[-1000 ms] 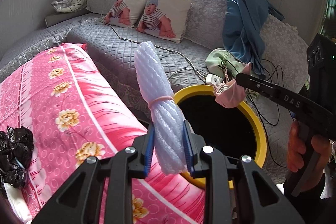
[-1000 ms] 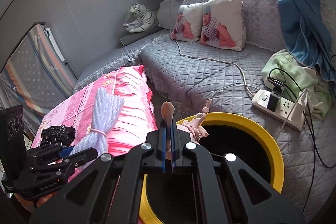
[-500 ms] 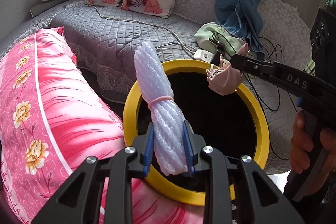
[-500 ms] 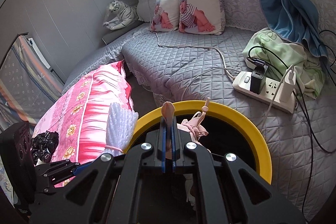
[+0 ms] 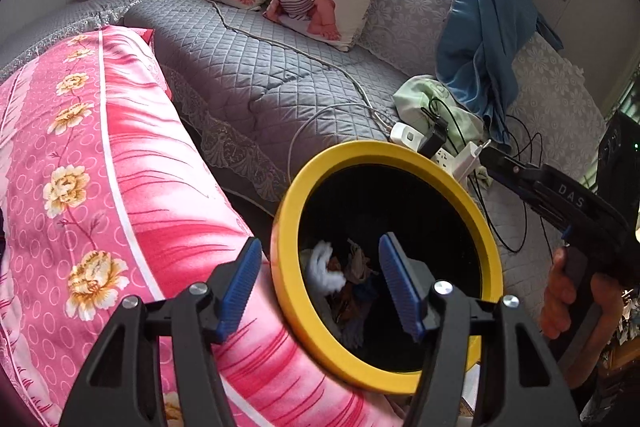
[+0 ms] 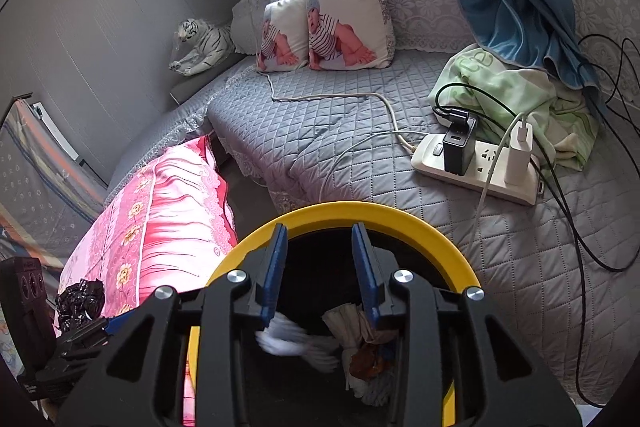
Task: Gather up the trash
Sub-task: 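Move both open tools back to the trash on the bed, then close the left tool on the white tissue while the right tool grasps the orange peel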
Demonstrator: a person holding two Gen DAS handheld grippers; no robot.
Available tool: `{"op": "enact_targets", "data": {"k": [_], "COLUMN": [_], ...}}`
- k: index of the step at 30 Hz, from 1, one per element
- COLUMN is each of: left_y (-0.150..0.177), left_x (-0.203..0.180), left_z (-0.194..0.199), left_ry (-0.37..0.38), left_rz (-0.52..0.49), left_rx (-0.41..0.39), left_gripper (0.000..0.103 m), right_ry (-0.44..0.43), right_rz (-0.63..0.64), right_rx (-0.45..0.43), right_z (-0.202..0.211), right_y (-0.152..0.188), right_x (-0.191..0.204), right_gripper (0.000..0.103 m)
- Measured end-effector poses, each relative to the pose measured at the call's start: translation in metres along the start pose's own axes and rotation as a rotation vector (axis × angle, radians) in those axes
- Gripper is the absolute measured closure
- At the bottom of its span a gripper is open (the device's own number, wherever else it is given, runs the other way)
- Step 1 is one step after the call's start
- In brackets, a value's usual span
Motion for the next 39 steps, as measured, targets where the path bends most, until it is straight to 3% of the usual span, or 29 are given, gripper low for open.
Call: {"op": "enact_targets", "data": {"k": [6, 13, 24, 31, 39], "left_y": [-0.011, -0.007, 0.057, 0.104, 0.141], "left_x": [0.026, 0.089, 0.191, 0.224, 0.236], "left_z": [0.049, 0.121, 0.217, 0.231, 0.216], "left_ry": [-0.068, -0.18, -0.356, -0.388, -0.371], "left_rz": [0.001, 0.046, 0.157, 0.21, 0.263], "left_rx": [-0.076, -0.147, -0.178, -0.136, -0.082], "left_gripper": [0.045, 0.045, 0.045, 0.045, 0.045], "right_ry": [-0.041, -0.145, -0.395, -0.518, -0.565], "right_rz": [0.055, 0.173, 0.426, 0.552, 0.635], "right_rx": [-0.022, -0.021, 0.128, 0.256, 0.408], "right_z": [0.017, 0.036, 0.048, 0.053, 0.046], "right_y": [0.0, 0.018, 0.115, 0.185, 0.254], "right_x": [0.032, 0.103, 0.241, 0.293, 0.308], "right_gripper": [0.071, 0.071, 0.071, 0.071, 0.071]}}
Point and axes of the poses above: each gripper's, at about its wrist camera, not at the fingertips, and z roughly against the way its jaws point, x to its left, y to its underside, the point moved 10 cm from there along -z, roughly the way its jaws point, and after that the axes turned 6 degrees about -z, right-handed, at the moved point
